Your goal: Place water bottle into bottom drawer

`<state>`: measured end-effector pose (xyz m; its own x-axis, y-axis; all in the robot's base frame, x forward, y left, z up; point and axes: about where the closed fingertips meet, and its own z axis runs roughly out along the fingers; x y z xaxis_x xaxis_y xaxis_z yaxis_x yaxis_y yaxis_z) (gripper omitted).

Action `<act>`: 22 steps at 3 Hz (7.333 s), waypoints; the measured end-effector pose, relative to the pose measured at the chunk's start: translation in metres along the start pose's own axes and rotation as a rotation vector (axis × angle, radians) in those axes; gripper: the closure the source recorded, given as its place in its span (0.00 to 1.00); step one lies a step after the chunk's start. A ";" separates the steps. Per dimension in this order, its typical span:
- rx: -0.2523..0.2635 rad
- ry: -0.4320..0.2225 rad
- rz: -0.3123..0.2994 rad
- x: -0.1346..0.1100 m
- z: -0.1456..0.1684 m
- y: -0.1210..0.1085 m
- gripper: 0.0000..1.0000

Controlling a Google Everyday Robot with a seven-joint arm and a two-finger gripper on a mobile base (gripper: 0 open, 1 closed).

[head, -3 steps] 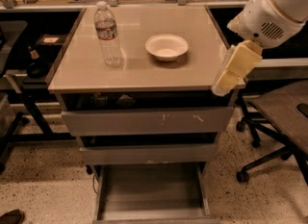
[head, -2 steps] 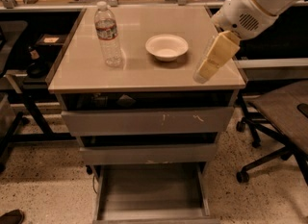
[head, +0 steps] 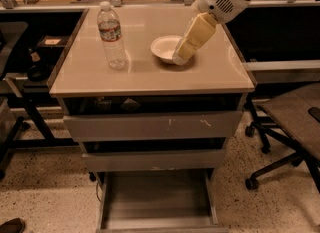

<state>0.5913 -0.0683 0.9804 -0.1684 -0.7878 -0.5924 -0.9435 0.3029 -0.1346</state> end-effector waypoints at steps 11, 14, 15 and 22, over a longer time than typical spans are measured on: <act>-0.160 -0.393 0.131 -0.113 0.168 -0.108 0.00; -0.131 -0.385 0.025 -0.159 0.139 -0.064 0.00; -0.155 -0.379 0.066 -0.153 0.157 -0.069 0.00; -0.252 -0.428 0.102 -0.175 0.225 -0.067 0.18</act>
Offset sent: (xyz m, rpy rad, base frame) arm 0.0174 0.0240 -0.0156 0.0889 -0.0062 -0.0534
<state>0.7478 0.1699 0.9138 -0.1812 -0.4549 -0.8719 -0.9768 0.1865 0.1057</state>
